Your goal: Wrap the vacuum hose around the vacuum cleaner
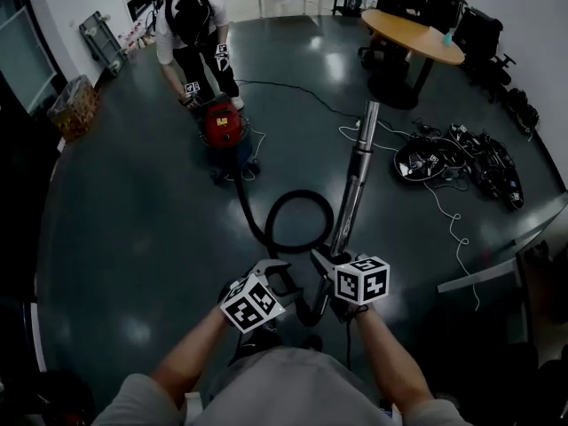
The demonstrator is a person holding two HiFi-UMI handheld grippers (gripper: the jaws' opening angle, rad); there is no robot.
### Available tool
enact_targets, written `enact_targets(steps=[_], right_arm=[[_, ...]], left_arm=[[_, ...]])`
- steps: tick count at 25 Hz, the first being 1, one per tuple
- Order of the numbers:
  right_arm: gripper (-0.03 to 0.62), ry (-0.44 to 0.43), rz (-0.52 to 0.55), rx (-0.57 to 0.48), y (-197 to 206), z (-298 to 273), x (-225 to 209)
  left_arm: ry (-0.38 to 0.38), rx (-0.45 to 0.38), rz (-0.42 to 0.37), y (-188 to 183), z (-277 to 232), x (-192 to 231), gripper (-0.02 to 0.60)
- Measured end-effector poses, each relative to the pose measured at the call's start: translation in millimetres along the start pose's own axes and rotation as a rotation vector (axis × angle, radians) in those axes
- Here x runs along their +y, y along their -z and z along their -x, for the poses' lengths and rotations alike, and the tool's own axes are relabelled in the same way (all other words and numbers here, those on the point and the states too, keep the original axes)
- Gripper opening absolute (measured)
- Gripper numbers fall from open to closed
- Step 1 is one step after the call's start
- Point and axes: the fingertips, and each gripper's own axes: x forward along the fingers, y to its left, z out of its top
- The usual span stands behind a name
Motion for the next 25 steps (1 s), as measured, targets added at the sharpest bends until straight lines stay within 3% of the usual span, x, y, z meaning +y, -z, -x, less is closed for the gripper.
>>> enact_targets(steps=[7,14,19,25], right_arm=[[0.101,0.090,0.196,0.103,-12.8,-36.4,11.4],[0.100,0.130,0.422,0.233,-18.3,-80.5,23.0],[0.098,0.097,0.563,0.327,-19.5,-109.4,27.6],[0.098,-0.018,0.723,0.441,-16.3,-134.9,23.9]], left_arm=[[-0.019,-0.084,-0.137,-24.9,23.3,61.5,0.259],[-0.085,-0.129,-0.211,-23.8,53.0,107.7,0.259],[-0.143,-0.156,-0.227,-26.8,71.7,136.5,0.259],[-0.216,-0.163,-0.267,-52.2,81.9,149.6,0.259]])
